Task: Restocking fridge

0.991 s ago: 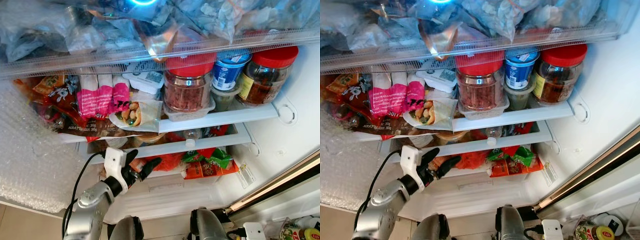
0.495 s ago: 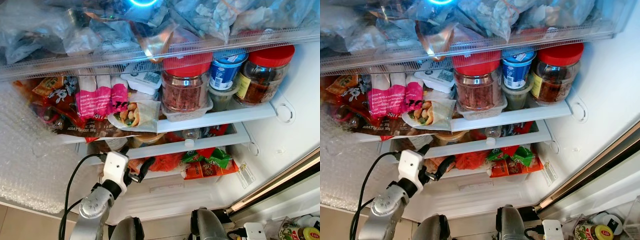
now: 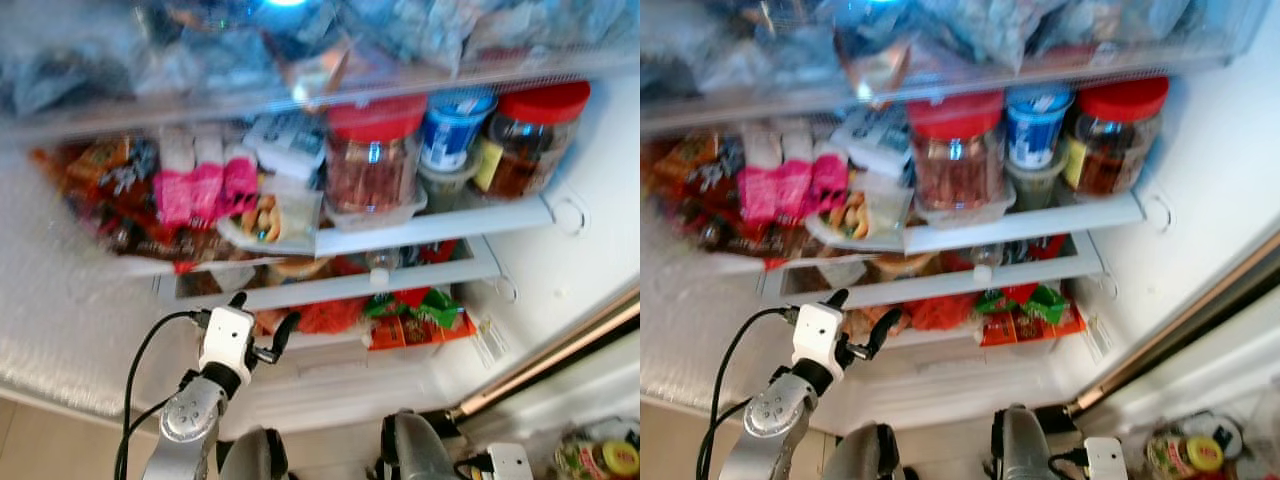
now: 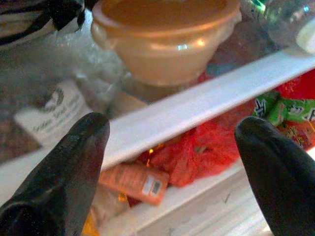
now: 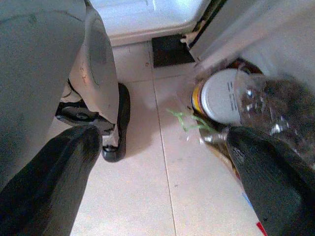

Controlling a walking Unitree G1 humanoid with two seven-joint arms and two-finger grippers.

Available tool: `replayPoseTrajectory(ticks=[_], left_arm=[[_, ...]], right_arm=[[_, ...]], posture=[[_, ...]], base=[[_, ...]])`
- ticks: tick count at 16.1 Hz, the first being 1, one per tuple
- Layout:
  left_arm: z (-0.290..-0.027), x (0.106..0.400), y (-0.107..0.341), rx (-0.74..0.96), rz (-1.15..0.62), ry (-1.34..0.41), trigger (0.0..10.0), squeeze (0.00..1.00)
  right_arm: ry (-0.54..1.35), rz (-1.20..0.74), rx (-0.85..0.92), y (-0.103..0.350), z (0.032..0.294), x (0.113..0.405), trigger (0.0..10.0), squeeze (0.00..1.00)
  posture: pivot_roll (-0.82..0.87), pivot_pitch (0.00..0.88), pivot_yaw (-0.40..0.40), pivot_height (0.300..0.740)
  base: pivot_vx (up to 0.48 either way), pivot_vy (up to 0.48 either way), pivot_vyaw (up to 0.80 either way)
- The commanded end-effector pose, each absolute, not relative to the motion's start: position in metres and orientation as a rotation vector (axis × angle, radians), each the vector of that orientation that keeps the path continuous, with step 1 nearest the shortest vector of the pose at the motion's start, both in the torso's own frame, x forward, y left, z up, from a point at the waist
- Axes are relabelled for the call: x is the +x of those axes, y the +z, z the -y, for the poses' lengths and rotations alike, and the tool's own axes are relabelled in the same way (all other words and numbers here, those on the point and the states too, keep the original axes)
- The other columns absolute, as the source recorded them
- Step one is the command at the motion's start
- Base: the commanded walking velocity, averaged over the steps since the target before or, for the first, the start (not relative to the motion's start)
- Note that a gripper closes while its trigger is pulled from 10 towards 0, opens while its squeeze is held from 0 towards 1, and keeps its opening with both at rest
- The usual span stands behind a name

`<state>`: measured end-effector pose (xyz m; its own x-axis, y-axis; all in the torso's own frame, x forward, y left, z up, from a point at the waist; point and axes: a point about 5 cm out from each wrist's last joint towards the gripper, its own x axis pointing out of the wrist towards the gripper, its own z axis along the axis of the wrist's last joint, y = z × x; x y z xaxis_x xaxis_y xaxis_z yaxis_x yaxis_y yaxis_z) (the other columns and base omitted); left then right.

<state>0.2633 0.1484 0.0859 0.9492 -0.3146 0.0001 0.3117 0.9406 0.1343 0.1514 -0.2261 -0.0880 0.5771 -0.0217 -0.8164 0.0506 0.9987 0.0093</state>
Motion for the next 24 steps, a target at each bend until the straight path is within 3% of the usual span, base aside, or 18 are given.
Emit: replayPoseTrajectory(ticks=[1,9,12,17,24], left_arm=[[-0.151,0.26,0.079,0.148,-0.006,-0.319,10.0,0.0],[-0.159,0.262,0.073,0.124,-0.029,-0.264,10.0,0.0],[-0.175,0.259,0.046,0.126,-0.18,-0.192,10.0,0.0],[-0.235,0.227,-0.017,0.119,-0.509,0.067,10.0,0.0],[-0.234,0.206,-0.054,0.15,-0.724,0.083,10.0,0.0]], right_arm=[[-0.008,-1.006,0.072,-0.097,0.209,0.139,10.0,0.0],[-0.007,-1.006,0.074,-0.096,0.209,0.139,10.0,0.0],[-0.004,-1.007,0.073,-0.097,0.208,0.139,10.0,0.0],[-0.002,-1.01,0.071,-0.097,0.208,0.139,10.0,0.0],[0.002,-1.005,0.065,-0.095,0.209,0.143,10.0,0.0]], posture=[[-0.09,0.174,0.084,0.635],[-0.09,0.165,0.082,0.635],[-0.08,0.156,0.084,0.635],[-0.08,0.125,0.084,0.635],[-0.08,0.113,0.074,0.635]], base=[[-0.319,0.0,0.0],[-0.316,0.0,0.0],[0.0,0.0,0.0],[0.0,0.0,0.0],[0.0,0.083,0.0]])
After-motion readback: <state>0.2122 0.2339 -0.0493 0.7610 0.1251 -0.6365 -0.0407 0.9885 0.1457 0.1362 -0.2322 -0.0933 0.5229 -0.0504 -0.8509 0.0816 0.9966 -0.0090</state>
